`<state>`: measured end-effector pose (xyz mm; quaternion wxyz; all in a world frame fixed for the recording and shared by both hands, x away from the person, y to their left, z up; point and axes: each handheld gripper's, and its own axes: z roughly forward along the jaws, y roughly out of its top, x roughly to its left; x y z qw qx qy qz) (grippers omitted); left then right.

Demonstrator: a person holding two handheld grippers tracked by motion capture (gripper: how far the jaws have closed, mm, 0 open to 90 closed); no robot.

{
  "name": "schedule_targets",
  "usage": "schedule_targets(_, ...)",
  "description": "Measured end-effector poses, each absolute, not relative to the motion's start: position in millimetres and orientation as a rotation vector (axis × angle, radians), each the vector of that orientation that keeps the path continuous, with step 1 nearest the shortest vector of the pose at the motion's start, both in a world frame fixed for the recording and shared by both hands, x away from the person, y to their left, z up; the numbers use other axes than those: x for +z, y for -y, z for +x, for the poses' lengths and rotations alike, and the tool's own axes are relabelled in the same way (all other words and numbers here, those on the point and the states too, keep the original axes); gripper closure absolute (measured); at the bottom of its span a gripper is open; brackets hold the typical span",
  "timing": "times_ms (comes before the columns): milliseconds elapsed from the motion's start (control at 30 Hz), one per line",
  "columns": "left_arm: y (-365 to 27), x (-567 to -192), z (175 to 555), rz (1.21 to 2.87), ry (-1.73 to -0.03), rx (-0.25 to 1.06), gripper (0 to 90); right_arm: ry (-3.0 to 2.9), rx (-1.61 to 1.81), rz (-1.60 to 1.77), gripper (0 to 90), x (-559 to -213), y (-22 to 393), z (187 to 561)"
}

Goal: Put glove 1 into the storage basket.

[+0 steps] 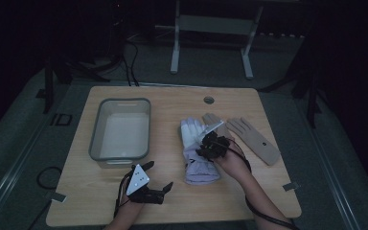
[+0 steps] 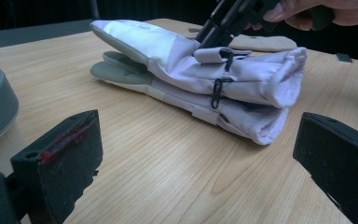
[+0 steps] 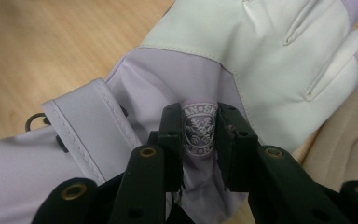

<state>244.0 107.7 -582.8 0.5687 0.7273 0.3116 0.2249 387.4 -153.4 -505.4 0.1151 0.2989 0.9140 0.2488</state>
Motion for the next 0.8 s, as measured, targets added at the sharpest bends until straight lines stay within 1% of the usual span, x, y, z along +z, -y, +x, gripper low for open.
schedule_targets(100,-107.6,-582.9,244.0,1.705,-0.734,0.528,1.5,-2.664,0.74,0.889,72.1,-506.7,150.8,391.6)
schedule_targets(233,-106.7,-582.8,243.7,1.71,-0.735,0.535,1.5,-2.667,0.791,0.914,68.2,-506.4,152.6,395.5)
schedule_targets(467,-103.9,-582.3,244.5,1.738,-0.746,0.559,1.6,-2.641,0.84,0.906,57.1,-498.4,158.7,391.8)
schedule_targets(533,-104.1,-582.2,245.1,1.745,-0.763,0.567,1.5,-2.624,0.856,0.904,51.3,-492.6,161.4,387.8)
schedule_targets(567,-104.5,-582.1,245.9,1.747,-0.768,0.565,1.5,-2.613,0.864,0.902,49.8,-489.7,163.4,386.2)
schedule_targets(667,-105.3,-581.9,247.8,1.751,-0.796,0.565,1.5,-2.582,0.901,0.921,39.2,-482.2,171.9,382.6)
schedule_targets(800,-106.3,-577.8,248.2,1.751,-0.805,0.57,1.5,-2.513,0.991,0.993,29.4,-471.6,189.5,379.0)
